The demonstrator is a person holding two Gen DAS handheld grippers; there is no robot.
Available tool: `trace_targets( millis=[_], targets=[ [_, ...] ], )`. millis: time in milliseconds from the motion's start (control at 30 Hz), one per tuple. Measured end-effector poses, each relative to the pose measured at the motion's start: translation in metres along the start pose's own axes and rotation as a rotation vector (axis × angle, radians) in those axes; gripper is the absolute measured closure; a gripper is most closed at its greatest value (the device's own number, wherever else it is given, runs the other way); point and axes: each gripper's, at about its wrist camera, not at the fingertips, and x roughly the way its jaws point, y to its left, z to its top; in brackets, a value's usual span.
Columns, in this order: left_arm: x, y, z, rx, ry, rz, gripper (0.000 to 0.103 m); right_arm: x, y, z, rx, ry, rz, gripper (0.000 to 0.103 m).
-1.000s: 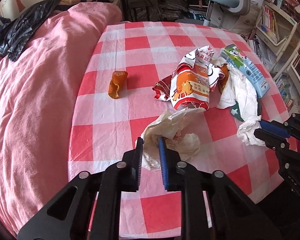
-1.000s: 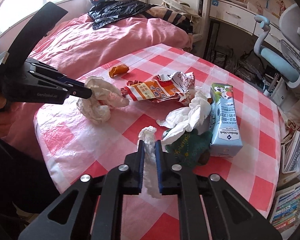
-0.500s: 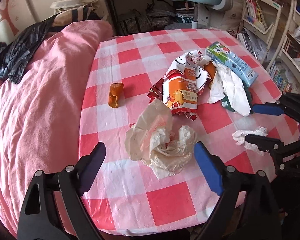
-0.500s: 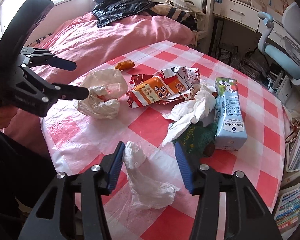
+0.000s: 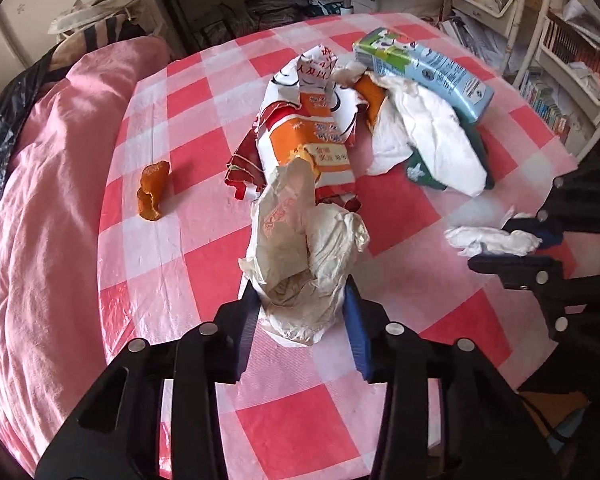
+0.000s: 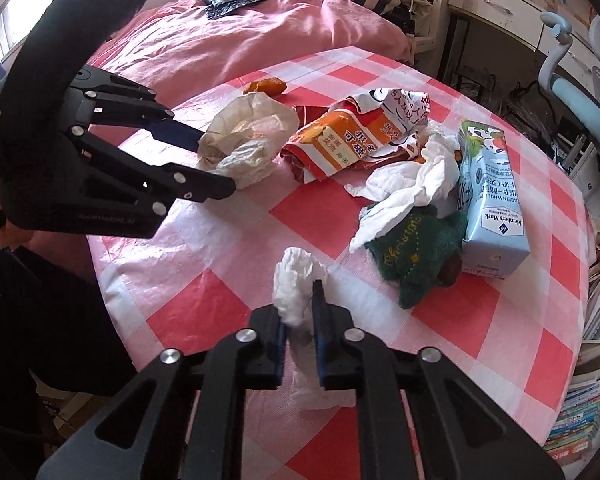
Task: Collect trash
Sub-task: 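Grasp a white tissue with the right tool while the left tool grasps crumpled paper, then lift both held tissues and swing them toward the yellow wastebasket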
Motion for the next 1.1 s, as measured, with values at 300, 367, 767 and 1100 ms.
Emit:
trace_targets(
  millis=[300, 367, 767, 1100],
  targets=[
    [-0.034, 0.014, -0.001, -0.093, -0.091, -0.123, 0.096, -0.02, -0.002, 0.003, 0.017, -0.097, -0.001, 0.095],
    [-0.037, 0.013, -0.001, -0.097, -0.102, -0.139, 0.096, -0.023, -0.005, 0.004, 0.025, -0.11, -0.004, 0.095],
    [-0.057, 0.007, 0.008, -0.116, -0.204, -0.18, 0.096, -0.039, -0.016, 0.005, 0.062, -0.184, -0.028, 0.095],
    [-0.052, 0.018, 0.008, -0.166, -0.175, -0.252, 0.096, -0.05, -0.025, 0.005, 0.089, -0.219, -0.038, 0.094]
  ],
)
